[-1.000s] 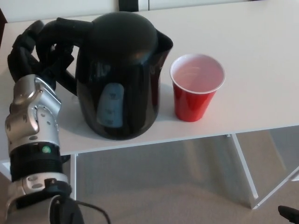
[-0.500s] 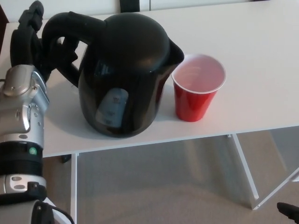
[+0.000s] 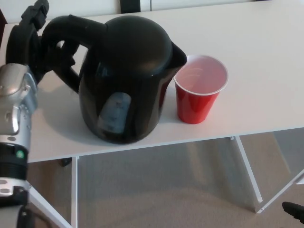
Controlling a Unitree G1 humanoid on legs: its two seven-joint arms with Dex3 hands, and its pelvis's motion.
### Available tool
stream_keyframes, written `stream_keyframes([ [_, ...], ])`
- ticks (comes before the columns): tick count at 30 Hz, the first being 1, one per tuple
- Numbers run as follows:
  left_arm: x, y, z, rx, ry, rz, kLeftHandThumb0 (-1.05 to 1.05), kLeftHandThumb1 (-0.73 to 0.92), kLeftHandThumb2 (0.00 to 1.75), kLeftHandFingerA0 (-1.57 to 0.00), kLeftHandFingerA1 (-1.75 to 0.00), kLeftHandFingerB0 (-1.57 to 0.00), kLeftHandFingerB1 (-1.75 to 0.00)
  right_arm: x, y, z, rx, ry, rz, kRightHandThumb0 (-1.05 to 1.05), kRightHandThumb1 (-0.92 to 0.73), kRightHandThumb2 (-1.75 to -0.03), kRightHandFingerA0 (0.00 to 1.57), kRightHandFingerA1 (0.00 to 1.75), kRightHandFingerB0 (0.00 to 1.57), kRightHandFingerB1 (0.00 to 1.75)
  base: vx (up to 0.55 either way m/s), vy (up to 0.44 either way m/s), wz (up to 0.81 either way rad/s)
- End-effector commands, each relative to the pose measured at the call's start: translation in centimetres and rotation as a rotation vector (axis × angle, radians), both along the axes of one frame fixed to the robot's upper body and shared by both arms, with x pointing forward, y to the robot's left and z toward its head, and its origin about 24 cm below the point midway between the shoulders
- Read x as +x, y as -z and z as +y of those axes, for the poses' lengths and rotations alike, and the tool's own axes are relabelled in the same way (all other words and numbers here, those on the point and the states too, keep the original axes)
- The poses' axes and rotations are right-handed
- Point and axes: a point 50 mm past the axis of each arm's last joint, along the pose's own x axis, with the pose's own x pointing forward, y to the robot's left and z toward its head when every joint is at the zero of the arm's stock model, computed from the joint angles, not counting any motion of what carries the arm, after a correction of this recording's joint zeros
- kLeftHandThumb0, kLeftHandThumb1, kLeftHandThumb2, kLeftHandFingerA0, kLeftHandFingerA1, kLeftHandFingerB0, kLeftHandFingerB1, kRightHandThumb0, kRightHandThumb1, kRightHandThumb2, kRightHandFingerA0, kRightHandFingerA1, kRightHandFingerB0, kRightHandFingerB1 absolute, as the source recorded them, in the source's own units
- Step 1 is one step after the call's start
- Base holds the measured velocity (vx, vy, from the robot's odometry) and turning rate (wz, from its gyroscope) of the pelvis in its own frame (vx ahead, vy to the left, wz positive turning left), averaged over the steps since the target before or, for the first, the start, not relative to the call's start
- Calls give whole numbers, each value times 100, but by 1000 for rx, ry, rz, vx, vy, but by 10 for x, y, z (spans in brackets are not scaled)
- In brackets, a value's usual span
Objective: The robot walk towards a table in front and uses its left hand to pick up the pot from the base and pour water to the cup on the right hand side
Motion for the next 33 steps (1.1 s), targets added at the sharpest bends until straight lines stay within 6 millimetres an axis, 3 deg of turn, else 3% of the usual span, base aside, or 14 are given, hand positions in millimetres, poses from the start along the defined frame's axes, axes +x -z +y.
stream_keyframes([
  [1,-9,6,9,164,153,70,-68,41,76,0,0,0,-2,-1,-1,-7,3,18,17,-20,-57,-57,46,40,35,35,0,0,0],
  [7,-13,14,18,143,145,97,-70,43,77,0,0,0,-1,-6,1,-8,-1,14,23,-21,-57,-57,44,40,33,35,0,0,0],
  [8,-13,15,20,145,139,103,-67,48,55,0,0,0,0,-6,1,-7,4,17,22,-20,-57,-57,46,41,35,36,0,0,0],
  [12,-12,19,27,161,120,139,-69,48,55,0,0,0,0,-5,2,-6,9,22,21,-20,-57,-56,47,41,35,36,0,0,0],
  [13,-11,20,30,167,111,154,-71,38,71,0,0,0,0,-5,3,-6,9,22,22,-20,-57,-56,47,41,35,36,0,0,0],
  [14,-11,20,31,168,108,163,-71,38,71,0,0,0,0,-6,3,-5,9,22,22,-20,-57,-56,47,41,35,36,0,0,0],
  [15,-11,21,32,166,101,168,-70,47,55,0,0,0,0,-7,3,-5,14,27,23,-19,-57,-56,47,41,35,36,0,0,0],
  [33,-2,3,51,123,69,140,-70,44,54,0,0,0,0,3,-4,-5,-5,4,-4,-22,-56,-57,45,40,34,36,0,0,0],
])
